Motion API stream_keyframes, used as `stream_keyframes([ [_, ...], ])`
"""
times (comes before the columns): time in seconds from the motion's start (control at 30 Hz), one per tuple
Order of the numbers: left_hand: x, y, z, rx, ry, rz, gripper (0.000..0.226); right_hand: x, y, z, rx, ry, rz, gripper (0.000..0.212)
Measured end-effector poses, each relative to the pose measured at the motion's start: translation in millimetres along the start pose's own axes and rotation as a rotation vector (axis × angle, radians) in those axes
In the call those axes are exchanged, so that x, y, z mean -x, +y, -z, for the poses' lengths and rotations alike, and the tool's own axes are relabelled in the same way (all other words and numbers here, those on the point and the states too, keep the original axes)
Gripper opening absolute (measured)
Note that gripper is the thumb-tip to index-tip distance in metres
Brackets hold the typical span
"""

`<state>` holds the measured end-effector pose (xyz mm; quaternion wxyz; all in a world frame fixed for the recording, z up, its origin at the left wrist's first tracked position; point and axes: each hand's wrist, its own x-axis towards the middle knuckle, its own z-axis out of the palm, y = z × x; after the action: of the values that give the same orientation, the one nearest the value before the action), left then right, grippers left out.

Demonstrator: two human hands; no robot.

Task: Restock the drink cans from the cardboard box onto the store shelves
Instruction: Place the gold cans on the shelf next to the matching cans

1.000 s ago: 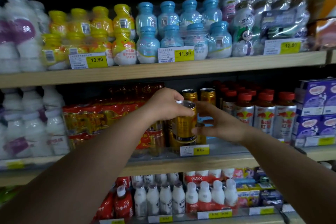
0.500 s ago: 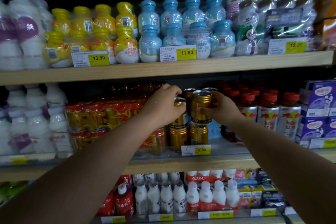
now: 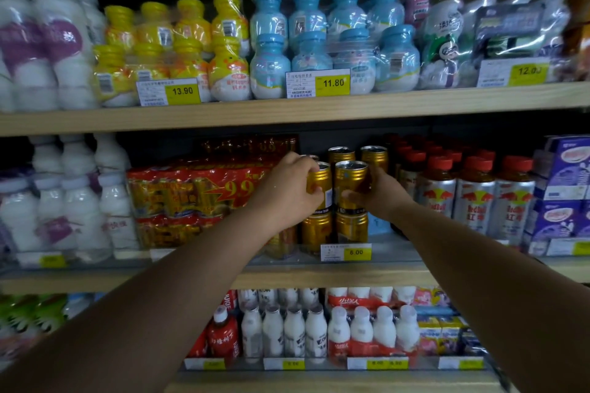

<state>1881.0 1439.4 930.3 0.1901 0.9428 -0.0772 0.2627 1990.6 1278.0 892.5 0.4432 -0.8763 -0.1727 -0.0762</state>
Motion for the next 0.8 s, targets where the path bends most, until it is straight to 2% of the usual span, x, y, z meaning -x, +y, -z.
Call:
stream_keyframes([
  [0.07,6.3,3.1,-4.5,-0.041,0.006,0.016,0.039,6.3,-2.8,-1.1,0.000,0.016,-0.008,0.098],
  [0.13,15.2,5.3,-12.7,-0.066,0.005,0.029,0.032,23.4,-3.0,-3.7,0.009,0.107,0.038,0.104],
  [0.2,26.7,4.7,-26.1,-0.071,-0.027,0.042,0.020,49.1,3.6,-6.7,0.038,0.256,0.130,0.084],
  [0.27,40.9,2.9,-44.6,-0.103,-0.102,0.062,0.010,76.0,18.1,-10.7,0.011,0.323,0.212,0.051],
  [0.33,58.6,0.9,-67.4,-0.141,-0.189,0.089,0.011,99.0,38.6,-17.3,-0.027,0.255,0.223,0.022],
  [0.4,79.5,-2.0,-93.9,-0.167,-0.265,0.126,0.014,117.9,64.7,-28.8,-0.006,0.187,0.185,0.010],
  [0.53,126.9,-16.4,-155.6,-0.173,-0.430,0.168,0.019,156.1,120.9,-62.0,0.010,0.041,0.064,0.005],
  [0.8,243.0,-82.3,-300.1,-0.096,-0.692,0.238,0.012,238.4,256.2,-172.7,0.048,-0.161,-0.256,0.005],
])
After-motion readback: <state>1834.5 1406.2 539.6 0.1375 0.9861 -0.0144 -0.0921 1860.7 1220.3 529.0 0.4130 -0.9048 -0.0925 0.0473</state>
